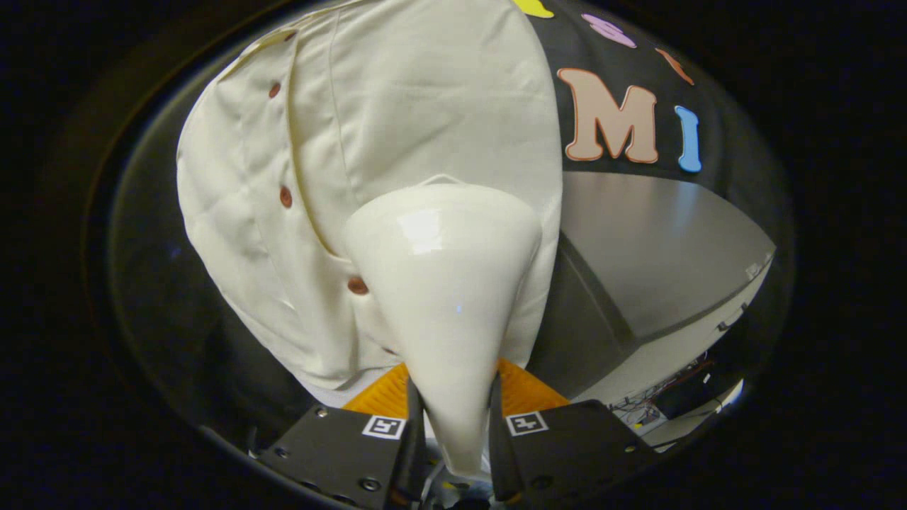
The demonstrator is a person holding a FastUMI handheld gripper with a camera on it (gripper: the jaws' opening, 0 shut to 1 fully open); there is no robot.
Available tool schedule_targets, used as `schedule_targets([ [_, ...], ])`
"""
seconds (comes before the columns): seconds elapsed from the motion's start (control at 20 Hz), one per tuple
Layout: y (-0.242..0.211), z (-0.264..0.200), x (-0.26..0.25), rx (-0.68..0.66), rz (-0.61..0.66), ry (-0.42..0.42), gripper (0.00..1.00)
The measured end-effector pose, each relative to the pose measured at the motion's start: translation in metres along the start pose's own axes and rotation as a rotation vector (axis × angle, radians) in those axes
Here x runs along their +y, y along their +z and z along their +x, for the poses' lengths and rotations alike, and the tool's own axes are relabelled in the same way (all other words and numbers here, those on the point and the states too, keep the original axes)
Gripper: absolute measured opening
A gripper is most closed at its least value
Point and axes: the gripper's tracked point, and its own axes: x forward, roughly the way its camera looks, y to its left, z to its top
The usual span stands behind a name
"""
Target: Iron the clothes twice with a garment steamer, once on the left side and once on the right side.
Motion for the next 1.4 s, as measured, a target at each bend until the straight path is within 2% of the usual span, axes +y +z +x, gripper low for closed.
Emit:
schedule_targets([
  [0.25, -0.042, 0.029, -0.011, 0.085, 0.000, -0.016, 0.37],
  [0.65, -0.091, 0.063, -0.022, 0.150, -0.036, -0.027, 0.37],
  [0.8, -0.093, 0.074, -0.026, 0.119, -0.091, -0.046, 0.37],
  [1.2, -0.100, 0.075, -0.033, 0.113, -0.138, -0.082, 0.38],
  [1.4, -0.117, 0.077, -0.037, 0.187, -0.175, -0.080, 0.38],
])
